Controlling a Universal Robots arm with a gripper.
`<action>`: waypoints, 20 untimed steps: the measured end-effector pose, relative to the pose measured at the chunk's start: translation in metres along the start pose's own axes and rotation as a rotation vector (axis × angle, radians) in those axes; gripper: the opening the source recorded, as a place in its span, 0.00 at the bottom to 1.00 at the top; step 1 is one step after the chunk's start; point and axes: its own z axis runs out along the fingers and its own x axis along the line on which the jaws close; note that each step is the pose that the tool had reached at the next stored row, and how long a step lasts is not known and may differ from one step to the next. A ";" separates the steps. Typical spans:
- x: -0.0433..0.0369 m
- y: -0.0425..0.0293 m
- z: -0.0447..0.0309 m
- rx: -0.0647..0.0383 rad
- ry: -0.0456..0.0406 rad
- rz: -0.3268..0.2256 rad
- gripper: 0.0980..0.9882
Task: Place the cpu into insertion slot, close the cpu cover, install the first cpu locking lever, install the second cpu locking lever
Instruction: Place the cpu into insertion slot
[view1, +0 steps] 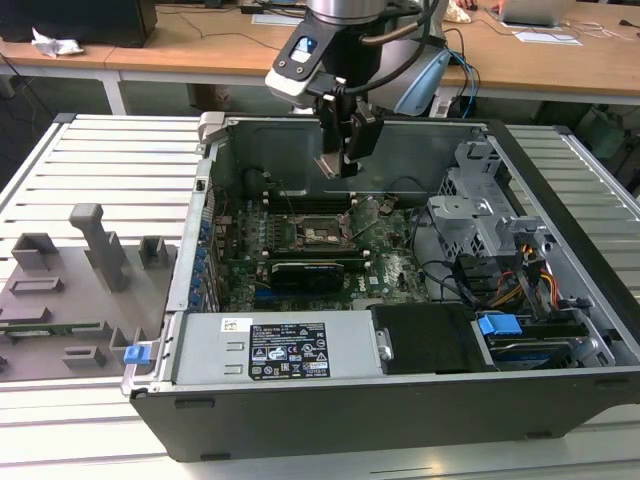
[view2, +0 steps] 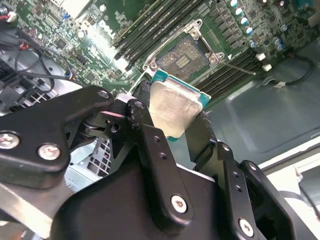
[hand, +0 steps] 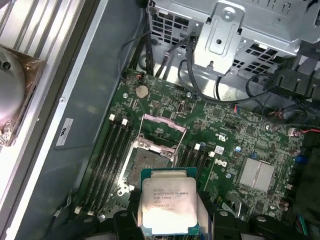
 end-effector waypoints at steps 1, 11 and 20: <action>0.0000 0.0000 0.0002 0.000 -0.0007 0.009 0.48; 0.0000 -0.0005 0.0033 -0.001 -0.0059 0.075 0.48; 0.0000 -0.0008 0.0066 -0.001 -0.0064 0.081 0.48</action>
